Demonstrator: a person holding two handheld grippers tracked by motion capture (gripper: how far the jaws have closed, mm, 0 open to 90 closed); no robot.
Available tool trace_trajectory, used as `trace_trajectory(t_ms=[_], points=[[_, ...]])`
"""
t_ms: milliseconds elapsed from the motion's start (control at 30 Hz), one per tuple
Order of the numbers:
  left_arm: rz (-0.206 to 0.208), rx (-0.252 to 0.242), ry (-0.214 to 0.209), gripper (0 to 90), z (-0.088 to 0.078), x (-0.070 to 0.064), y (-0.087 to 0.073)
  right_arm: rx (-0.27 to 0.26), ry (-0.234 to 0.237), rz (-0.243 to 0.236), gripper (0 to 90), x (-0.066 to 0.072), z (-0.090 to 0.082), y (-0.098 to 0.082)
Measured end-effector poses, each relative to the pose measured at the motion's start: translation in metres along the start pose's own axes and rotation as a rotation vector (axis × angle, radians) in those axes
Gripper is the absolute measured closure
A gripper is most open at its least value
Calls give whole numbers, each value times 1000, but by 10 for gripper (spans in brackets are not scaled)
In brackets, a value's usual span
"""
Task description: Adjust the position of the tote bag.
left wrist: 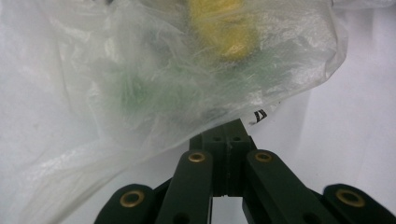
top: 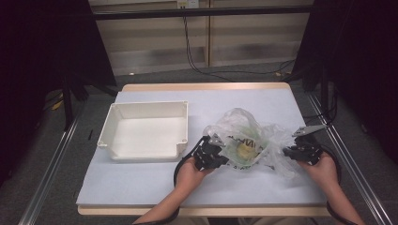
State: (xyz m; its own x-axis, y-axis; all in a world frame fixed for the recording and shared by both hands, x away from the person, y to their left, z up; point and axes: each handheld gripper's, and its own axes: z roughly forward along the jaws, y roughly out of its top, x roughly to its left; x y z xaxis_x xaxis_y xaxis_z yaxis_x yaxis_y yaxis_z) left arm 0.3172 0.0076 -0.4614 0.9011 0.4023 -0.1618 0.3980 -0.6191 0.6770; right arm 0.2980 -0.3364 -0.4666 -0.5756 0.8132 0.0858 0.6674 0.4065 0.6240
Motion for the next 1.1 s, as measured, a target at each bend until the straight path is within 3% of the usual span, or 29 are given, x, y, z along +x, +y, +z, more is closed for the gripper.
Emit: trace_trajectory(t_ms=[100, 167, 200, 300, 333, 367, 533, 633, 667, 767, 833, 900, 967, 1000, 1033, 1100], points=[[11, 2, 10, 900, 1, -3, -3, -2, -3, 15, 783, 1, -4, -2], [-15, 2, 12, 900, 2, -4, -6, -19, 11, 29, 723, 1, -10, -4], [15, 4, 9, 900, 2, -2, -7, -32, 5, 30, 696, 0, -14, -6], [-32, -1, 12, 900, 3, -6, -9, -59, 16, 47, 636, 3, -29, -8], [2, 6, 5, 900, 2, -4, -9, -73, 13, 29, 620, 7, -38, -7], [8, 13, 13, 900, 2, -5, -8, -73, 13, 29, 620, 7, -38, -7], [-22, -4, 16, 900, 2, -6, -10, -82, -6, -12, 555, 15, -52, 0], [8, 0, 27, 900, 1, -1, -10, -73, 0, -16, 533, 15, -56, 2], [-11, -15, 26, 900, 2, -1, -10, -64, 8, -6, 530, 14, -56, 2], [-5, 0, 24, 900, 1, 2, -8, -73, 32, 25, 518, 14, -57, -2], [5, 2, 27, 900, 1, 3, -7, -89, 39, 28, 512, 15, -57, -5], [-12, -21, 36, 900, 2, 3, -7, -90, 45, 27, 508, 17, -56, -9], [-23, -32, 39, 900, 1, 3, -7, -90, 41, 27, 474, 20, -55, -14], [-10, -25, 41, 900, 0, 5, -6, -89, 40, 27, 456, 22, -55, -16], [-28, -38, 40, 900, 0, 4, -6, -93, 35, 22, 423, 23, -56, -19], [-24, -35, 42, 900, -1, 4, -6, -102, 35, 41, 355, 24, -58, -26]])
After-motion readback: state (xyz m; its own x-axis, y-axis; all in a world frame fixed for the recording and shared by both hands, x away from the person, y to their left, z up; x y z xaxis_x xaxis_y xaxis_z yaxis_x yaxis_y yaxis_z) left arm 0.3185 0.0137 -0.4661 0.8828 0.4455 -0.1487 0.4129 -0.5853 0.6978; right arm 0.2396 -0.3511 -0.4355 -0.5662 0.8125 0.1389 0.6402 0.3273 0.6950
